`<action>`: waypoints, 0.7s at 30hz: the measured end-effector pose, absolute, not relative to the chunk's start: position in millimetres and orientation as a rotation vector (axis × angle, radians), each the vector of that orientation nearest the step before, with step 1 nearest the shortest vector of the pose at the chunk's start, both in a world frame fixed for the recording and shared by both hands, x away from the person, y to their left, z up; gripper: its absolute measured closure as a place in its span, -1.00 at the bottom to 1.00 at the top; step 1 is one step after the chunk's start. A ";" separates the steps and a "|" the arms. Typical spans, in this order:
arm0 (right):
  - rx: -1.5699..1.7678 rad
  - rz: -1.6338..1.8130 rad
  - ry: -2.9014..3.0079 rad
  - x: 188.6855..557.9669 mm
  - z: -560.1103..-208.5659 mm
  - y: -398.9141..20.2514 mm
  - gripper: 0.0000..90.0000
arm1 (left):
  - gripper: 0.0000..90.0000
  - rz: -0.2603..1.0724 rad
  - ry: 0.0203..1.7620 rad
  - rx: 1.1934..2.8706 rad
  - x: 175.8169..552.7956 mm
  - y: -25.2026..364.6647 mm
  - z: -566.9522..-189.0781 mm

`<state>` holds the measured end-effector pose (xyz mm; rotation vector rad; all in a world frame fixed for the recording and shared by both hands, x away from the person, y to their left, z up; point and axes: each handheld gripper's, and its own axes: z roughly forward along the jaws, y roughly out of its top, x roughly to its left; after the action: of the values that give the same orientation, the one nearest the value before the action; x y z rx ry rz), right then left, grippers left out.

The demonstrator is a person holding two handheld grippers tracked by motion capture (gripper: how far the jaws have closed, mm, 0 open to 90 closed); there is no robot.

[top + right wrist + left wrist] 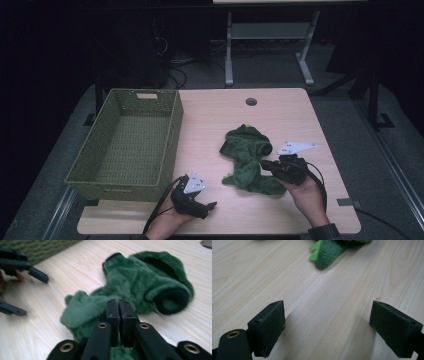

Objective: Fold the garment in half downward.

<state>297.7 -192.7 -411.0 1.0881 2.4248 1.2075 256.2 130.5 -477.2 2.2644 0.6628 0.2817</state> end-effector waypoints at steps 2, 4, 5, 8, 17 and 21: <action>1.086 1.177 2.470 304.1 -420.2 -184.5 0.98 | -0.72 0.281 0.663 2.263 256.1 130.4 -477.3; 1.090 1.137 2.529 310.3 -432.3 -175.8 0.99 | -0.72 0.281 0.663 2.264 256.0 130.5 -477.2; 1.090 1.113 2.553 311.4 -437.0 -171.0 0.99 | -0.72 0.279 0.664 2.264 256.0 130.5 -477.2; 1.066 1.067 2.588 313.5 -444.7 -163.0 0.99 | -0.72 0.279 0.666 2.263 256.0 130.5 -477.3; 1.072 1.068 2.567 312.4 -446.9 -167.2 0.83 | -0.72 0.279 0.666 2.264 256.0 130.4 -477.2; 1.074 1.139 2.504 303.3 -430.9 -187.3 0.74 | -0.72 0.282 0.662 2.265 256.4 130.5 -477.1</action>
<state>303.3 -187.3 -430.9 1.0737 2.5038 1.1390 256.4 130.5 -477.1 2.2652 0.6625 0.2821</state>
